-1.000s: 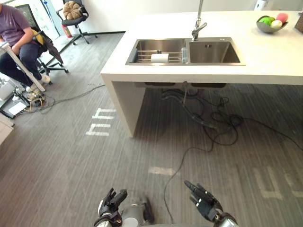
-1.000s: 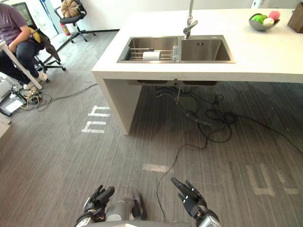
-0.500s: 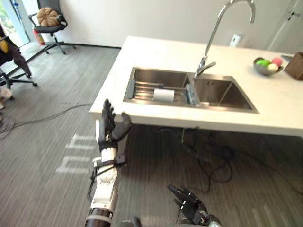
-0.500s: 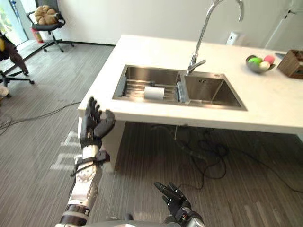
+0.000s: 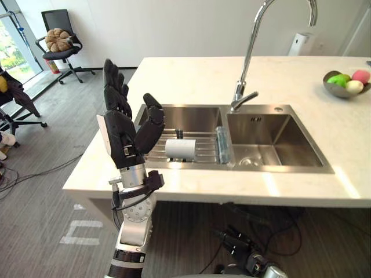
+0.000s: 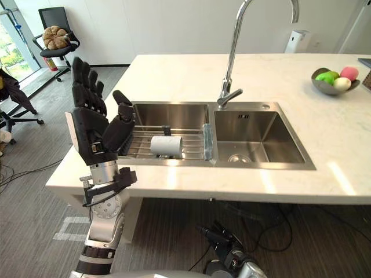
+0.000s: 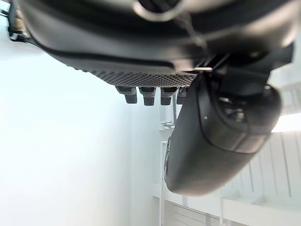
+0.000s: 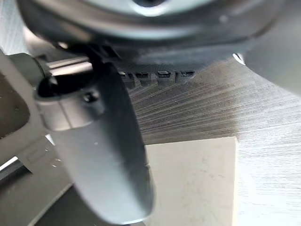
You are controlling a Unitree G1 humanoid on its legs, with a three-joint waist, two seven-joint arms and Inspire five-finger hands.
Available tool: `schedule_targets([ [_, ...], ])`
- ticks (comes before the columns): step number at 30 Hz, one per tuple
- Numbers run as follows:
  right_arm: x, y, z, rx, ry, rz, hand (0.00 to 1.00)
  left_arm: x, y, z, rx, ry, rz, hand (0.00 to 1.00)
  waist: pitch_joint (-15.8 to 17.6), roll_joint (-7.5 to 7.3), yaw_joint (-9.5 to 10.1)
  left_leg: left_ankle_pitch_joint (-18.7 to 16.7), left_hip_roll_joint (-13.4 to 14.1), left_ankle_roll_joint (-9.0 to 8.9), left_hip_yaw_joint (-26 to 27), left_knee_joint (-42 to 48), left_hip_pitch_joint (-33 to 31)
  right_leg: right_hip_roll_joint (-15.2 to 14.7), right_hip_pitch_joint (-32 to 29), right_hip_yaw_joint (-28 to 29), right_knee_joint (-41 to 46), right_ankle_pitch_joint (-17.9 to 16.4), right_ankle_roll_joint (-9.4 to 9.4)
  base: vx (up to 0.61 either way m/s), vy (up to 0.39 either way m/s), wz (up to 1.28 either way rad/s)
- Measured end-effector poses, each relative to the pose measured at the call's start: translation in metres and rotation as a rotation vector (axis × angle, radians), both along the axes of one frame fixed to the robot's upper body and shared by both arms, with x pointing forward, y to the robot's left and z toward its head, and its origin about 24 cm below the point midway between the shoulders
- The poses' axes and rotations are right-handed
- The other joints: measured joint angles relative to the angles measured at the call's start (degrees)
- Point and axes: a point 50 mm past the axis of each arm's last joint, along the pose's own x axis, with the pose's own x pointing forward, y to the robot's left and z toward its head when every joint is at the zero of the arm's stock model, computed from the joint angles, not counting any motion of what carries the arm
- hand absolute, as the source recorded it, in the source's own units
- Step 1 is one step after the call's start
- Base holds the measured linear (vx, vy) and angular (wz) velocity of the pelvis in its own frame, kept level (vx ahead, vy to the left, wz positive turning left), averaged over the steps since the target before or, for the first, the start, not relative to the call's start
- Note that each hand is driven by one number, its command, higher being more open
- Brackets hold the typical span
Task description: Walk over to the sink, pick up the cup, carry it to the dishwasher, place the cup inside the dishwasher, then close the dishwasher door
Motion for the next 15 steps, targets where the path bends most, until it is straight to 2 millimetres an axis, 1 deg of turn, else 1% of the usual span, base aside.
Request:
schedule_targets([
  [1,-0.003,0.001,-0.001,0.001,0.008,0.004,1.00,0.000,0.000,-0.001,0.029,0.012,0.007,1.00,-0.28,-0.25,0.17,-0.21,0.99,-0.14,1.36,0.48,-0.59,0.18,1.12,-0.04,-0.92,0.20,-0.31,0.34,-0.189,-0.15],
  [2,-0.008,0.001,-0.002,0.003,0.022,0.000,1.00,0.001,-0.001,-0.002,0.117,0.032,0.029,1.00,-1.39,-0.15,0.35,-0.62,1.68,0.57,4.56,-3.08,-1.37,0.26,3.29,0.04,-2.82,0.13,-0.40,0.34,-0.137,-0.17],
  [3,-0.010,0.000,-0.003,0.002,0.027,-0.002,1.00,0.001,-0.002,-0.001,0.207,0.034,0.039,1.00,-1.80,0.13,0.49,-0.35,1.38,1.05,7.73,-10.28,-1.36,0.22,4.66,0.35,-4.51,0.17,-0.33,0.41,-0.138,-0.18],
  [4,-0.011,0.000,-0.003,0.000,0.028,-0.003,1.00,0.001,-0.003,0.000,0.243,0.036,0.034,1.00,-1.91,0.29,0.52,-0.01,0.98,1.16,8.78,-13.98,-1.37,0.20,5.00,0.71,-4.91,0.20,-0.29,0.36,-0.007,-0.27],
  [5,-0.015,-0.003,-0.005,0.002,0.037,-0.016,1.00,0.002,-0.005,0.001,0.294,0.043,0.016,1.00,-2.04,0.48,0.69,1.81,-0.47,1.20,9.25,-21.55,-1.27,0.01,5.15,1.65,-5.07,0.17,-0.26,0.33,0.073,-0.34],
  [6,-0.019,-0.010,-0.007,-0.001,0.033,-0.043,1.00,0.005,-0.008,0.003,0.338,0.051,-0.008,1.00,-2.51,0.96,1.01,9.39,-3.18,2.34,8.85,-30.68,-0.77,-0.18,4.45,2.90,-4.75,-0.12,0.22,0.32,0.096,-0.38],
  [7,-0.020,-0.014,-0.008,-0.008,0.017,-0.052,1.00,0.007,-0.009,0.004,0.362,0.055,-0.019,1.00,-2.88,1.54,1.12,13.48,-4.09,2.62,8.79,-33.44,-0.95,-0.23,4.07,3.49,-4.47,-0.55,0.87,0.28,0.130,-0.37],
  [8,-0.024,-0.017,-0.009,-0.018,-0.019,-0.066,1.00,0.010,-0.006,0.004,0.420,0.082,-0.026,1.00,-3.50,0.86,0.81,13.77,-5.63,1.96,10.03,-36.42,0.73,-1.24,3.70,4.46,-4.46,-1.25,1.90,0.22,0.108,-0.25],
  [9,-0.024,-0.017,-0.009,-0.023,-0.038,-0.058,1.00,0.012,-0.004,0.003,0.448,0.099,-0.027,1.00,-3.58,0.69,0.64,13.95,-6.41,1.97,10.64,-37.72,1.35,-1.73,3.62,4.62,-4.46,-1.49,2.29,0.22,0.143,-0.19],
  [11,-0.022,-0.014,-0.007,-0.028,-0.084,-0.053,1.00,0.018,0.003,-0.004,0.562,0.172,-0.034,1.00,-3.66,0.57,-0.92,14.27,-8.57,1.88,11.62,-41.38,3.10,-3.26,3.68,4.85,-4.46,-2.26,3.40,0.16,0.132,-0.03],
  [13,-0.022,-0.012,-0.008,-0.031,-0.076,-0.033,1.00,0.024,0.004,-0.007,0.651,0.221,-0.077,1.00,-3.73,0.66,-1.08,14.36,-9.53,1.83,11.54,-42.88,3.66,-3.83,3.80,4.64,-4.49,-2.41,3.61,0.11,0.086,0.11],
  [15,-0.021,-0.010,-0.010,-0.035,-0.054,-0.013,1.00,0.030,0.005,-0.011,0.735,0.256,-0.121,1.00,-3.75,0.63,-1.16,14.37,-9.88,1.82,11.22,-43.60,3.92,-3.86,4.16,4.39,-4.57,-2.41,3.61,0.09,0.056,0.18],
])
